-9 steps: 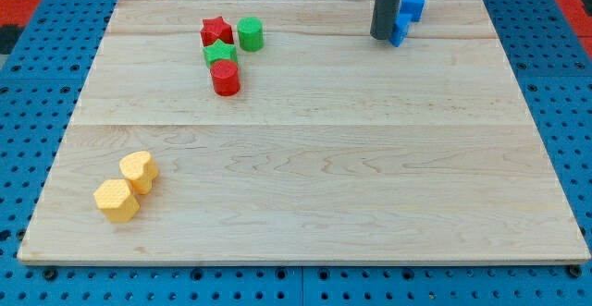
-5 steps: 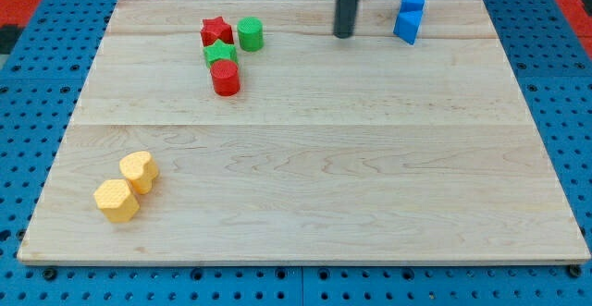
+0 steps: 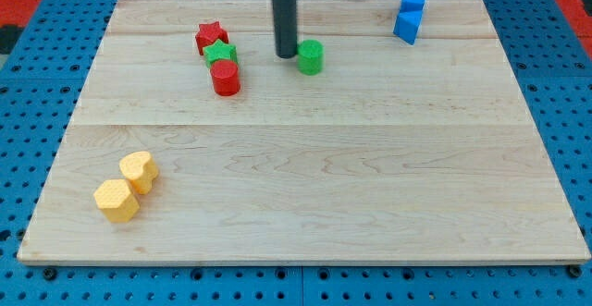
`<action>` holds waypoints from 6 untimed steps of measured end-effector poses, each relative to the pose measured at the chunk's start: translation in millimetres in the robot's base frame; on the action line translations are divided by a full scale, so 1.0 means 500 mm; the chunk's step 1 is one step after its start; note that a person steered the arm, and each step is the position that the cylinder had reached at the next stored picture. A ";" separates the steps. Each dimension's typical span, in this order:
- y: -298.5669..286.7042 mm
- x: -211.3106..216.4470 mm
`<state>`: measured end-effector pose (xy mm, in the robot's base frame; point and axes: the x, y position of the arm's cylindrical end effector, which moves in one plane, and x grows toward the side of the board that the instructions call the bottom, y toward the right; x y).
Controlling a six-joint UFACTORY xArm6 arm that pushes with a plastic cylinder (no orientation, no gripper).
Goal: Push the green circle at the bottom of the blue triangle
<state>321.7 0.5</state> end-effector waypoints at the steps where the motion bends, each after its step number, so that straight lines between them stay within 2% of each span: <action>1: 0.072 0.035; 2: -0.002 0.075; 3: 0.002 0.138; 4: 0.034 0.079; 6: 0.188 0.058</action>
<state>350.6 94.5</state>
